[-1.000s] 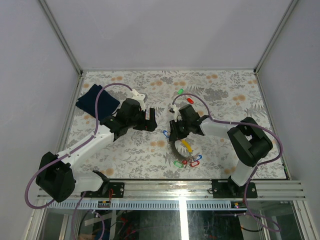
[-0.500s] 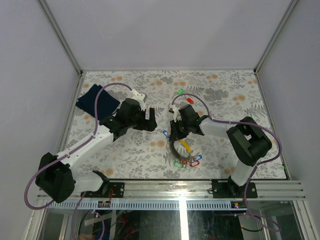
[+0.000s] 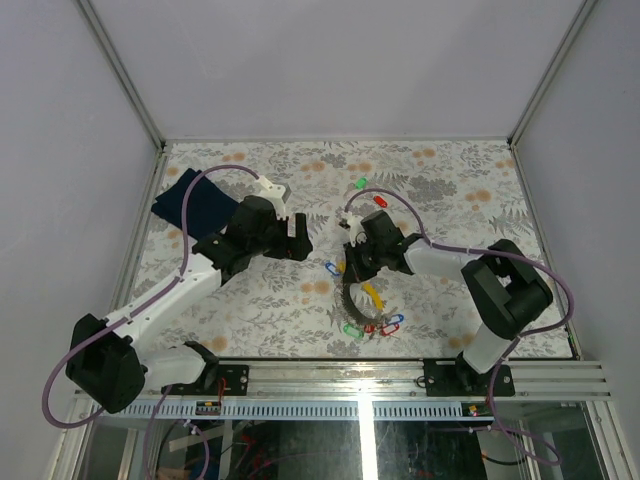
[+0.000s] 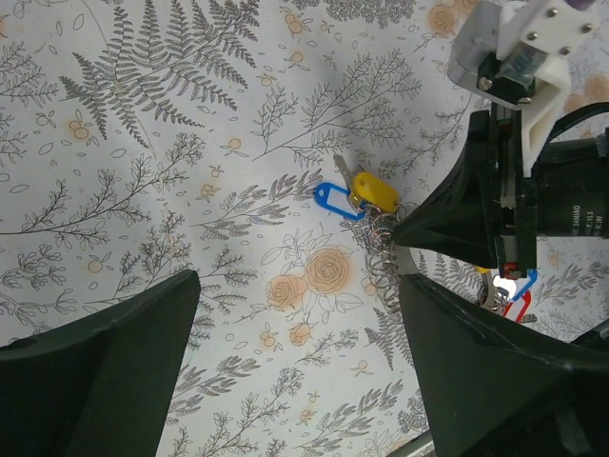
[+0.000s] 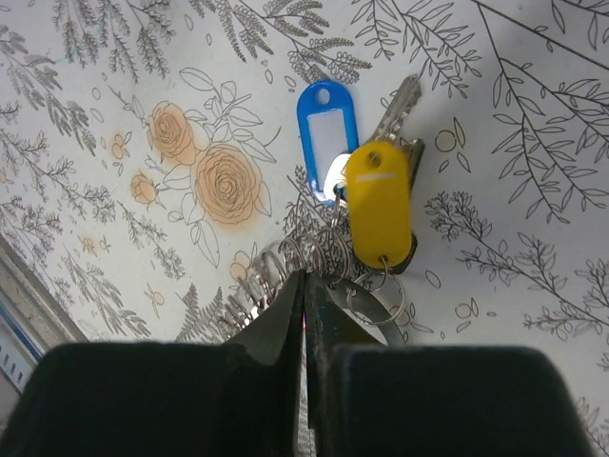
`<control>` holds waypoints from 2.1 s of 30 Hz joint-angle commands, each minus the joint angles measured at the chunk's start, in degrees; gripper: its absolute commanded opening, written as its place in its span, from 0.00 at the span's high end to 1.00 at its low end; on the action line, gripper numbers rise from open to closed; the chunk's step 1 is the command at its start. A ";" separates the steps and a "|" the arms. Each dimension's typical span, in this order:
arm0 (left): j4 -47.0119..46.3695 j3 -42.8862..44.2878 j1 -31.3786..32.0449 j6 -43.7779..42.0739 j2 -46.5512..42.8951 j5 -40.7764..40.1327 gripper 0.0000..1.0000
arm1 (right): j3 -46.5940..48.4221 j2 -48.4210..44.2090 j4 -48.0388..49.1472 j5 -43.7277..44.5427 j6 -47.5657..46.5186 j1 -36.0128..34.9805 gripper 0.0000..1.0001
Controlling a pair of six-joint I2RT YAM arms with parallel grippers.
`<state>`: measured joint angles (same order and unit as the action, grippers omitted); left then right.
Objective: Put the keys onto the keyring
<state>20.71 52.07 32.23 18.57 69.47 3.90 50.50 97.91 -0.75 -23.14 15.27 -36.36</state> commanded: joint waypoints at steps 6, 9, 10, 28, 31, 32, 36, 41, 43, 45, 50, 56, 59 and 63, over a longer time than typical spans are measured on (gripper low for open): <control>-3.52 1.01 -0.30 -0.82 -1.08 5.21 0.11 | -3.16 -10.26 -0.01 3.12 -6.42 0.15 1.00; -5.26 0.68 -0.32 -0.61 -1.23 8.40 0.10 | -4.70 -12.65 0.58 2.39 -8.64 0.15 1.00; -6.03 0.41 -0.32 -0.50 -1.48 9.41 0.10 | -5.24 -13.49 0.78 2.18 -9.45 0.15 1.00; -31.74 -14.83 -0.06 -16.17 -15.58 31.57 0.31 | -16.12 -34.41 8.48 -2.64 -16.59 0.15 1.00; -31.55 -14.64 -0.05 -17.19 -15.93 31.81 0.31 | -15.67 -34.88 5.82 2.59 -15.50 0.15 0.96; -31.63 -14.60 -0.04 -16.80 -16.21 31.03 0.30 | -15.08 -34.39 4.53 4.68 -14.83 0.15 0.92; -31.14 -13.80 -0.10 -10.85 -16.29 22.50 0.25 | -13.41 -31.58 0.86 6.86 -11.69 0.15 0.72; -29.21 -13.05 -0.06 -7.23 -15.73 18.97 0.22 | -11.64 -28.07 0.31 10.36 -2.14 0.15 0.64; -28.90 -13.29 -0.02 -6.91 -16.13 18.19 0.22 | -10.55 -26.57 -0.20 11.57 2.29 0.10 0.64; -28.58 -13.50 -0.02 -6.52 -16.50 16.58 0.22 | -9.54 -25.07 -0.65 13.50 7.27 0.06 0.67; -26.20 -12.69 -0.08 -4.98 -16.68 12.16 0.21 | -9.15 -22.97 -0.84 17.60 18.55 -0.07 0.68; -24.79 -11.81 -0.01 -3.61 -15.98 10.12 0.19 | -9.08 -20.35 -1.77 22.10 25.23 -1.70 0.69; -24.39 -11.34 -0.04 -3.05 -15.51 9.52 0.19 | -9.12 -18.87 -0.98 22.40 27.34 -2.42 0.69; -23.92 -10.97 -0.05 -2.92 -15.04 9.17 0.18 | -8.95 -17.00 -0.16 22.51 29.18 -3.14 0.69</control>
<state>-2.79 38.83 32.21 14.74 54.08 14.79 39.27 79.22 -2.50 -3.14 40.23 -38.46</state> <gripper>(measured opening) 0.813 0.307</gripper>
